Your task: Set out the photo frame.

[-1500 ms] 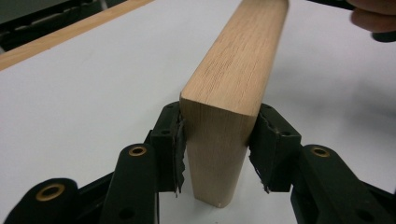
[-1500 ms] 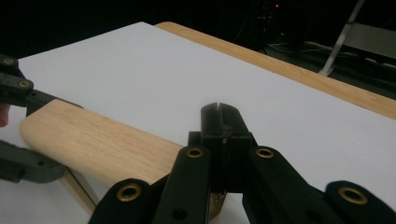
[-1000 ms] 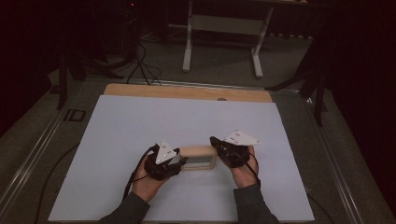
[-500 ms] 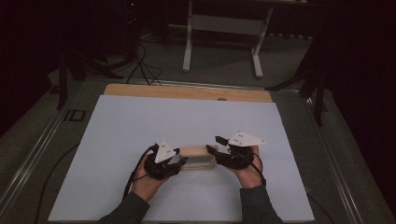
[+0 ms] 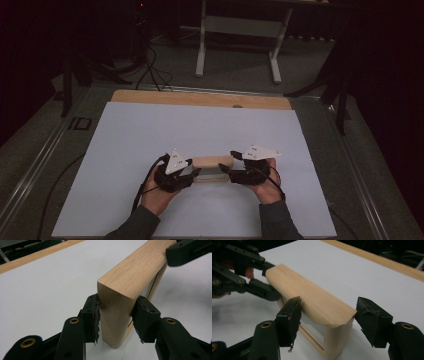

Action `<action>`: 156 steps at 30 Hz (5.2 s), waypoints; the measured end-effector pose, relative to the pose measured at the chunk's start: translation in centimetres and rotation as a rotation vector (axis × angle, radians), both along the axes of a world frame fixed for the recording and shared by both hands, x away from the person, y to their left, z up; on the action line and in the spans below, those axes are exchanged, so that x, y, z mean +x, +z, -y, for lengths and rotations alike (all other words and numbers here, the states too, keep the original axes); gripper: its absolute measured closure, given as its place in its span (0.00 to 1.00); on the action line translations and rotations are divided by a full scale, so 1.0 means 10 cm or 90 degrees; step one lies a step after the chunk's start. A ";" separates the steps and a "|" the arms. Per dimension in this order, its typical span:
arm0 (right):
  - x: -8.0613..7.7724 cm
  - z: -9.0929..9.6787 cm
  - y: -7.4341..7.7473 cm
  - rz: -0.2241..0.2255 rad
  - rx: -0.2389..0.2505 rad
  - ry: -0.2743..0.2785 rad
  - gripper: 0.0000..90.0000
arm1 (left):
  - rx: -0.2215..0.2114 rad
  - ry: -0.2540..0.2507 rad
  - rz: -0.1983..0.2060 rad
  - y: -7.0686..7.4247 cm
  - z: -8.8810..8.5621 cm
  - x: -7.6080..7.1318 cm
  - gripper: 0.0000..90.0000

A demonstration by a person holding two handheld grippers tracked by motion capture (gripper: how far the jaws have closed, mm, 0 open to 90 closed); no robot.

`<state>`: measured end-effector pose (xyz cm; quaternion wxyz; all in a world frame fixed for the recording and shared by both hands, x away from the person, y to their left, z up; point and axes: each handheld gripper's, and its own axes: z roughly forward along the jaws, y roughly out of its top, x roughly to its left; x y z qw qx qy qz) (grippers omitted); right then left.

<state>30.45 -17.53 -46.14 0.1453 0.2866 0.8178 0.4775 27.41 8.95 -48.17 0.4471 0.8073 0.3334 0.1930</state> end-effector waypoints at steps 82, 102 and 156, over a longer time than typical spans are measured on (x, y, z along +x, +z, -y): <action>0.38 -0.35 -0.10 -0.001 -0.047 -0.005 0.49 | 0.031 0.026 -0.002 0.09 -0.24 0.38 0.64; 0.49 -0.41 -0.14 -0.004 -0.045 -0.014 0.54 | 0.007 0.058 -0.004 0.05 -0.30 0.51 0.72; 0.74 -0.45 -0.08 0.012 -0.082 -0.018 0.58 | -0.038 0.060 -0.041 0.01 -0.38 0.81 0.59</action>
